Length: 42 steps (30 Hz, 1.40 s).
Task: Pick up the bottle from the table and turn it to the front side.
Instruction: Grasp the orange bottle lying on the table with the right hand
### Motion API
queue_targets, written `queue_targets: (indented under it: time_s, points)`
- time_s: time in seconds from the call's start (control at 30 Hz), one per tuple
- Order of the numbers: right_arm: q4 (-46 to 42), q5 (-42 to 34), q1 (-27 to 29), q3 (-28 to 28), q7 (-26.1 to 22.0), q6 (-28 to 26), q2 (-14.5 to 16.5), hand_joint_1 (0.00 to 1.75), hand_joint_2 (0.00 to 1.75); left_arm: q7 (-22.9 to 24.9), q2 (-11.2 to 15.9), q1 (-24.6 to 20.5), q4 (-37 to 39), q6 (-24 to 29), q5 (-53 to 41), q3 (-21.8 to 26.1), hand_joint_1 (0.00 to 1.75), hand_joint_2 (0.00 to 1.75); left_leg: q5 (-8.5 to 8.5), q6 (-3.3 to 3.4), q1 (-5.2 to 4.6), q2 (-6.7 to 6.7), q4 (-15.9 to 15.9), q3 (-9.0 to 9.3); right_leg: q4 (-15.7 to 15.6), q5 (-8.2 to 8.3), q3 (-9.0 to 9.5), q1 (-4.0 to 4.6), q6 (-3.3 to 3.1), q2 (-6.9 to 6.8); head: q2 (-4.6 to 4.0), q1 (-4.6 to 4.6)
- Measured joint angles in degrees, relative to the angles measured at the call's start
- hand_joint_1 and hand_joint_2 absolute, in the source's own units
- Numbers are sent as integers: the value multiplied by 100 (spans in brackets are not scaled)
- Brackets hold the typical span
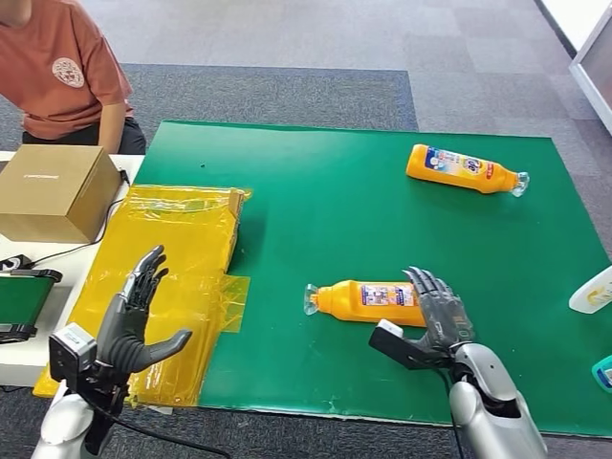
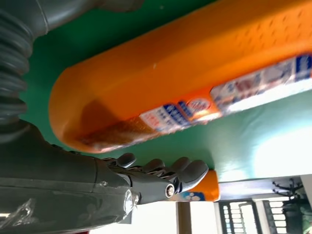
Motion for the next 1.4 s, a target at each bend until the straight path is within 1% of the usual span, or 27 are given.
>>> queue_targets:
  time_s: [0.23,0.27,0.37,0.4,0.53,0.8,0.87,0.93,1.0,1.03,1.13,1.23,1.3,1.4]
  points:
    - [308,693,-270,533,275,-33,-44,0,175,-57,-26,21,-231,42,-47,-201,0,175,0,0,-1,0,0,-1,0,0,1,0,0,0,0,1]
    - [346,767,-320,597,312,-30,-49,23,175,-61,-37,34,-255,43,-10,-221,0,175,0,0,-1,0,0,-1,0,0,1,0,0,0,0,1]
    - [444,927,-456,780,386,29,-65,154,175,-64,-65,96,-308,42,95,-277,0,175,0,1,-1,0,0,0,0,0,1,-1,0,0,-2,1]
    - [475,982,-493,841,406,65,-73,175,175,-66,-71,119,-323,42,113,-293,0,175,0,1,-1,0,0,0,0,0,1,-1,0,0,-1,1]
    - [597,1235,-637,1105,482,190,-136,175,175,-99,-89,201,-408,69,107,-332,0,175,0,0,0,0,0,0,0,0,0,0,0,0,-1,1]
    - [701,1579,-930,1567,603,322,-374,175,175,-220,-91,292,-705,110,-25,-476,0,175,0,0,0,0,0,2,0,1,2,-1,0,0,0,0]
    - [703,1569,-975,1647,608,367,-415,175,175,-232,-90,305,-755,125,-41,-506,0,175,1,1,0,0,0,2,0,1,3,-1,1,0,-1,1]
    - [689,1334,-1003,1690,515,457,-439,175,175,-219,-91,311,-780,145,-41,-523,0,175,1,1,0,0,0,4,0,1,4,-1,1,0,-1,1]
    - [627,802,-1004,1689,287,619,-451,175,175,-164,-92,312,-789,170,-40,-525,0,175,2,1,0,0,0,6,0,2,5,-1,1,0,0,1]
    - [567,370,-984,1657,106,754,-455,175,175,-116,-92,311,-789,183,-39,-525,0,175,2,1,0,0,0,7,0,2,5,0,1,0,0,1]
    - [192,-1424,-799,1436,-574,1333,-454,175,175,32,-94,298,-780,243,-25,-523,0,175,2,0,0,0,0,7,0,3,6,0,0,0,-1,-1]
    - [-410,-3252,-484,1150,-1147,1925,-397,175,175,40,-92,258,-763,303,30,-523,0,175,2,-1,0,-1,0,3,0,2,4,0,0,-1,1,-1]
    - [-850,-4176,-301,959,-1394,2226,-332,175,175,-15,-89,217,-759,316,60,-529,0,175,2,-1,1,-1,0,2,0,1,1,1,-1,0,0,-1]
    - [-1424,-5217,-119,731,-1589,2657,-224,175,175,-61,-83,142,-763,324,83,-574,0,175,1,-1,2,-1,0,2,0,-1,1,1,-2,-1,0,1]
